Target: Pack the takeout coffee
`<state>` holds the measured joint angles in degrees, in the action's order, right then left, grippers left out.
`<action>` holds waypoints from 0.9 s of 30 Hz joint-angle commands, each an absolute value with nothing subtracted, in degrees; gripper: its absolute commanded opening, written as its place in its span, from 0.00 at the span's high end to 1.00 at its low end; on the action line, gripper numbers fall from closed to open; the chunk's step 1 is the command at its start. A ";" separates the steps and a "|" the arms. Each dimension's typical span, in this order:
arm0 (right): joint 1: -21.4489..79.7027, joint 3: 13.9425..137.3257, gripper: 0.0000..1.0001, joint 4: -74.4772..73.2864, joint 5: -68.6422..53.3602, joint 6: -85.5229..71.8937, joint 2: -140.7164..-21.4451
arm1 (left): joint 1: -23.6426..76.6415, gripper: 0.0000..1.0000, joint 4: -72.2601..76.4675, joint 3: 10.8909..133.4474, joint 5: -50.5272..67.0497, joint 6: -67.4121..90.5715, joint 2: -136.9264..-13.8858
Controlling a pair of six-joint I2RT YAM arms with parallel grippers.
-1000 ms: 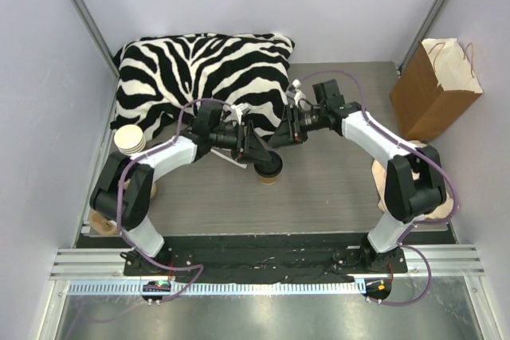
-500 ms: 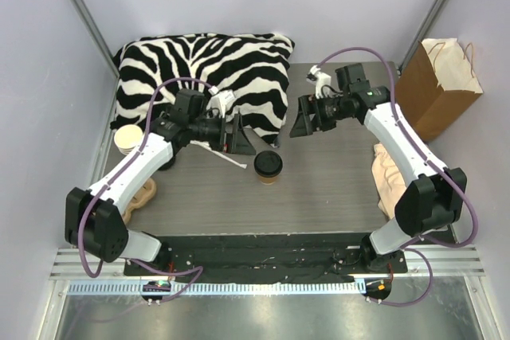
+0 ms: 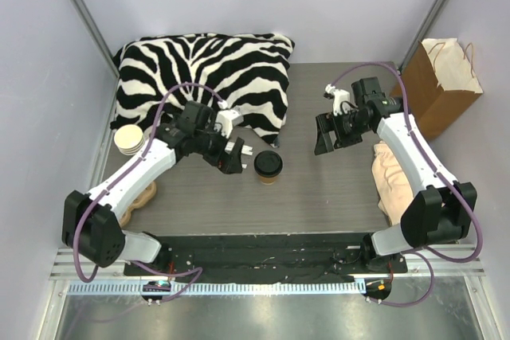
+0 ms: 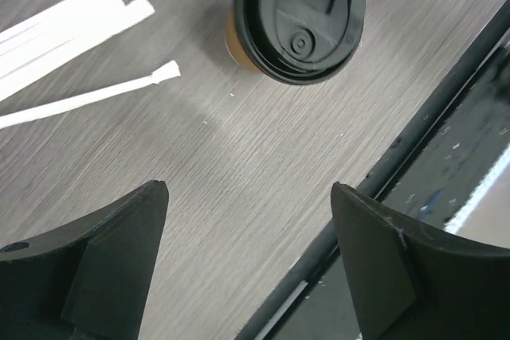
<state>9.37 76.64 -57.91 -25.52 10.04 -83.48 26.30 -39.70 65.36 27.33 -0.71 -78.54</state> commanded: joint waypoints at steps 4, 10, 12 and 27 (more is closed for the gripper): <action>9.49 69.54 0.18 -53.00 -28.03 7.74 -80.86 | 33.48 0.19 -26.90 57.84 20.74 -2.64 -79.09; 9.49 66.80 0.21 -52.03 -29.88 7.03 -82.62 | 38.58 0.32 -21.19 56.95 20.92 -2.73 -86.22; 9.49 66.27 0.22 -51.24 -29.88 5.98 -83.05 | 39.64 0.36 -16.98 56.52 19.69 -0.63 -88.14; 6.77 61.52 0.23 -42.19 -29.97 -2.90 -84.37 | 43.24 0.48 1.93 63.36 11.87 14.77 -103.35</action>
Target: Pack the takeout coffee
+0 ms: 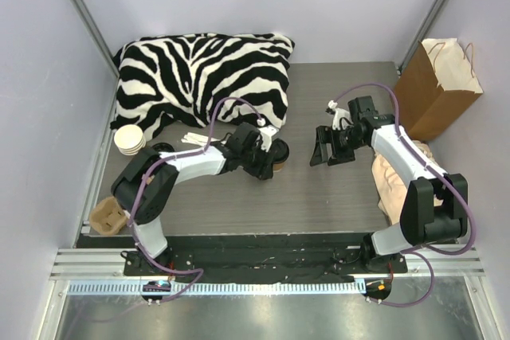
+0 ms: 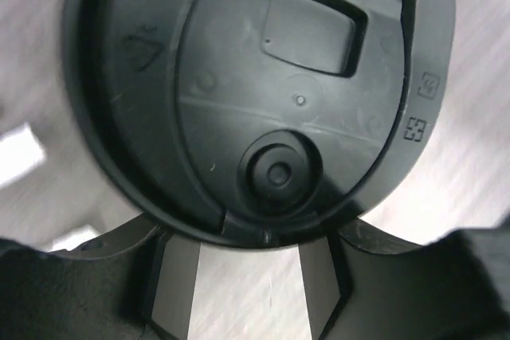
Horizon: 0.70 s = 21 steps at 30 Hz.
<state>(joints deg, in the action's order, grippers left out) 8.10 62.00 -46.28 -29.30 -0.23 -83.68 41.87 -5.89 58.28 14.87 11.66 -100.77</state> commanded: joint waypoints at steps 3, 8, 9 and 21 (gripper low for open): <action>5.72 61.26 0.23 -40.96 -29.36 -3.86 -84.64 | 43.59 0.50 3.51 66.79 10.72 14.42 -107.13; 4.66 60.73 0.24 -39.03 -27.95 -4.92 -85.08 | 43.68 0.53 3.78 74.60 10.81 13.80 -113.19; 4.57 60.65 0.24 -38.76 -27.43 -5.01 -85.17 | 43.68 0.54 3.87 75.40 10.72 13.71 -114.60; 4.66 56.25 0.28 -28.31 -24.00 -11.59 -85.52 | 43.59 0.60 3.53 87.09 10.02 12.92 -122.78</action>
